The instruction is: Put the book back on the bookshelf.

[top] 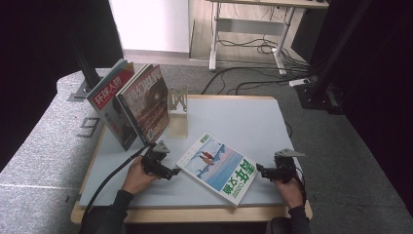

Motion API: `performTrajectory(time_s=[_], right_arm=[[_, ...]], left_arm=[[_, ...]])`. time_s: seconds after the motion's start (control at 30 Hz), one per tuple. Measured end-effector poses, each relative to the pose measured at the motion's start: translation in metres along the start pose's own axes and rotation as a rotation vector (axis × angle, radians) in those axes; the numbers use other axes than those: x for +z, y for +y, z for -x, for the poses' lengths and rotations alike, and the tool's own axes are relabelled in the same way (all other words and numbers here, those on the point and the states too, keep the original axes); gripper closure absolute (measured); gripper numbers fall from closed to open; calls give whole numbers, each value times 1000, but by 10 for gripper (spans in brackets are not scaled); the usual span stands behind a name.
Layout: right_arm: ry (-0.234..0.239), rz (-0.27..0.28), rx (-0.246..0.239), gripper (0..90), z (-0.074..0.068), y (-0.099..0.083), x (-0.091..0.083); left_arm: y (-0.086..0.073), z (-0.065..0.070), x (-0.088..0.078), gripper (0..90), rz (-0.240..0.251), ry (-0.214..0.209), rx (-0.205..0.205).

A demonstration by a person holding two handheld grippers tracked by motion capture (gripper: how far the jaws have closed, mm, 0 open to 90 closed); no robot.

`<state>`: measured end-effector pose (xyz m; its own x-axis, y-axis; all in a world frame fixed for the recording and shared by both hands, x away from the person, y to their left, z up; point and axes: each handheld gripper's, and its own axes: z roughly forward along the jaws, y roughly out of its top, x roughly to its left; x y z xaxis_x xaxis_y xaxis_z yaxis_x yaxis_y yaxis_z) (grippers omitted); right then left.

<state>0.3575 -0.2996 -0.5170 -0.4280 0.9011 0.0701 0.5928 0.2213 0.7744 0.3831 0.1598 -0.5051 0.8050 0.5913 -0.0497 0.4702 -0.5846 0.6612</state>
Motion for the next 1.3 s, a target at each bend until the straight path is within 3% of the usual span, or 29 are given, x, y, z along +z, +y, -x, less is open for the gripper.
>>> performTrajectory(time_s=[0.07,0.13,0.23,0.33,0.57,0.67,0.77,0.97,1.3], right_arm=[[11,0,-3,84,-2,0,0],[34,-6,-20,83,-10,-1,0],[54,-14,-30,83,-17,-2,0],[74,-23,-38,82,-26,-5,0],[105,-54,-63,80,-43,-9,4],[100,-55,-59,60,-44,-8,6],[102,-54,-43,51,-42,-9,7],[160,-49,23,37,-33,-12,14],[132,-56,14,19,-38,-8,17]], left_arm=[[2,2,3,46,0,-4,9],[5,3,5,61,13,-40,8],[8,3,6,107,31,-41,6],[13,1,7,146,63,-73,-15],[14,3,21,165,22,-96,-6],[14,5,24,175,15,-98,1],[15,8,29,188,16,-150,-1],[15,9,30,177,12,-147,-7],[14,11,29,182,6,-135,-8]])
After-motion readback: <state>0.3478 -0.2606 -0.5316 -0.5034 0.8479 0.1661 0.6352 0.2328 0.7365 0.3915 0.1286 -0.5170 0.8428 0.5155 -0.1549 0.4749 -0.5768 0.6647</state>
